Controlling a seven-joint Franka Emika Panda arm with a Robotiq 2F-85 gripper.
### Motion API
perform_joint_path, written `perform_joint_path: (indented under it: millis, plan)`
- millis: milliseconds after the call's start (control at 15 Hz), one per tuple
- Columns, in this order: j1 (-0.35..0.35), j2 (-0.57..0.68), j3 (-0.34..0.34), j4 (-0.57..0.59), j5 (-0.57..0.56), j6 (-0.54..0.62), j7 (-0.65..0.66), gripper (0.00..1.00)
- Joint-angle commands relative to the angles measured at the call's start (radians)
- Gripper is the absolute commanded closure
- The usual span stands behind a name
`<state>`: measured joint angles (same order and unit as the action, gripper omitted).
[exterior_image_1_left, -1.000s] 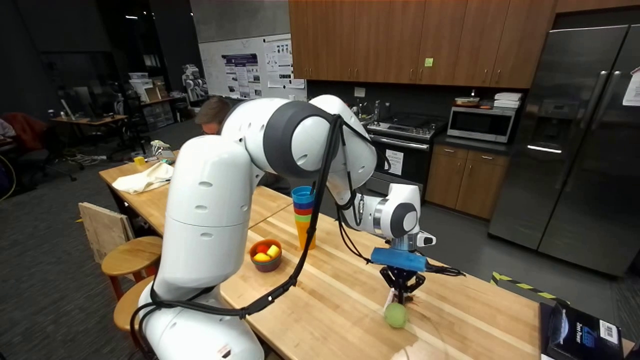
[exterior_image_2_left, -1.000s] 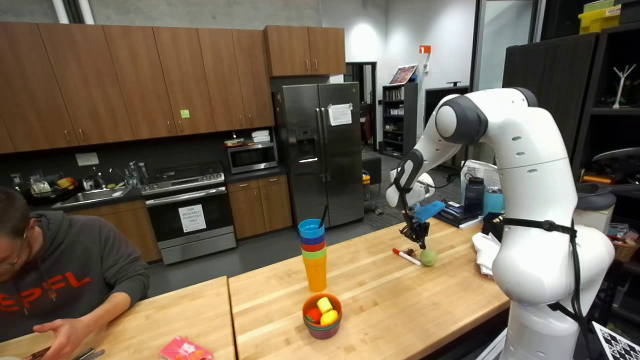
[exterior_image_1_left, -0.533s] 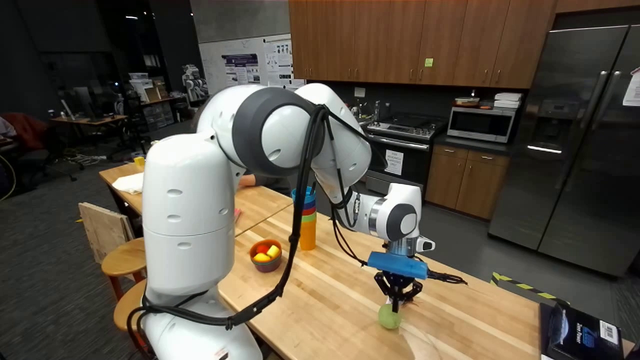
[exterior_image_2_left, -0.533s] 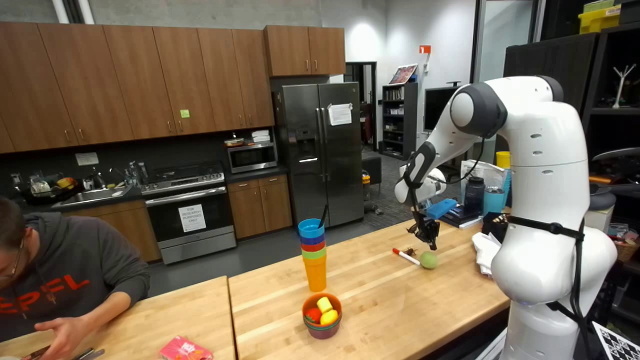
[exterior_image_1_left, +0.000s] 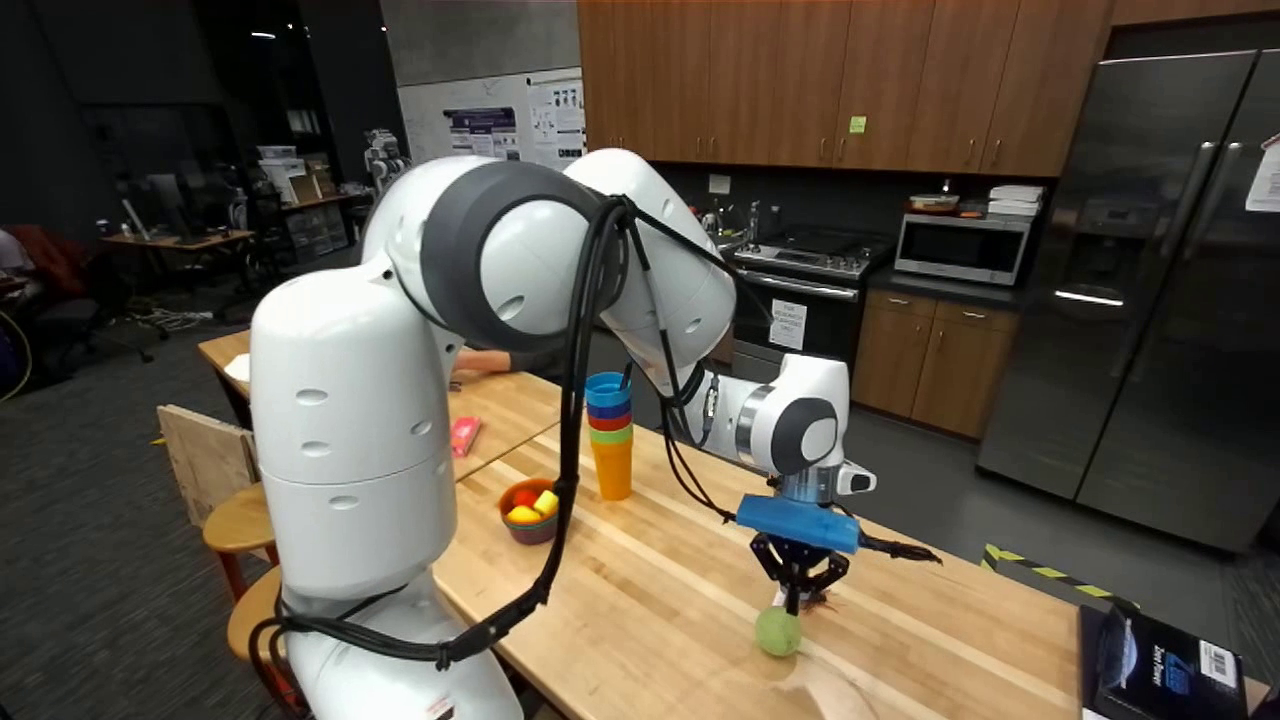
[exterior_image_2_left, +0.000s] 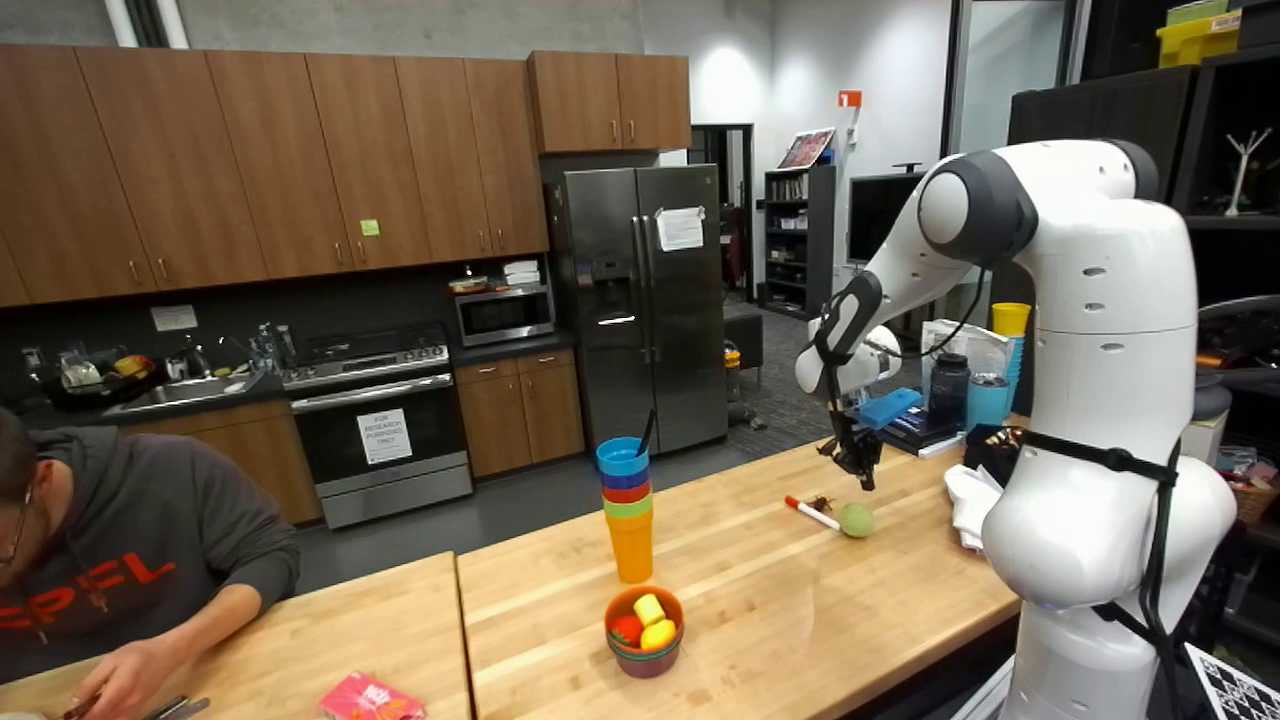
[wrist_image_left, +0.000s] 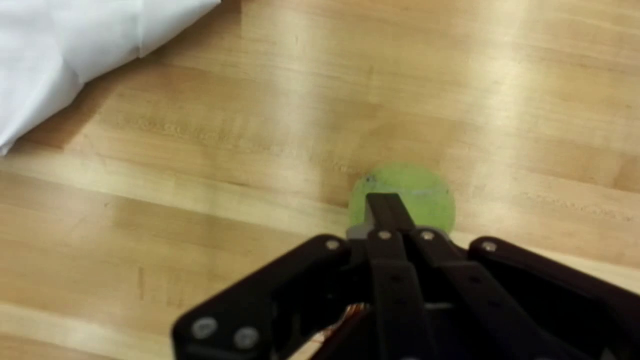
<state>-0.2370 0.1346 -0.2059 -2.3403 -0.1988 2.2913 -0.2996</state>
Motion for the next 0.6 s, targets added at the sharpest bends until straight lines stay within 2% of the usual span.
perform_joint_path:
  millis: [0,267,533]
  plan:
    - [0.007,0.127,0.004,0.142,0.026,0.028,0.072,1.00]
    - [0.018,0.247,0.016,0.266,0.031,0.009,0.137,1.00]
    - [0.028,0.336,0.028,0.321,0.029,-0.009,0.178,1.00]
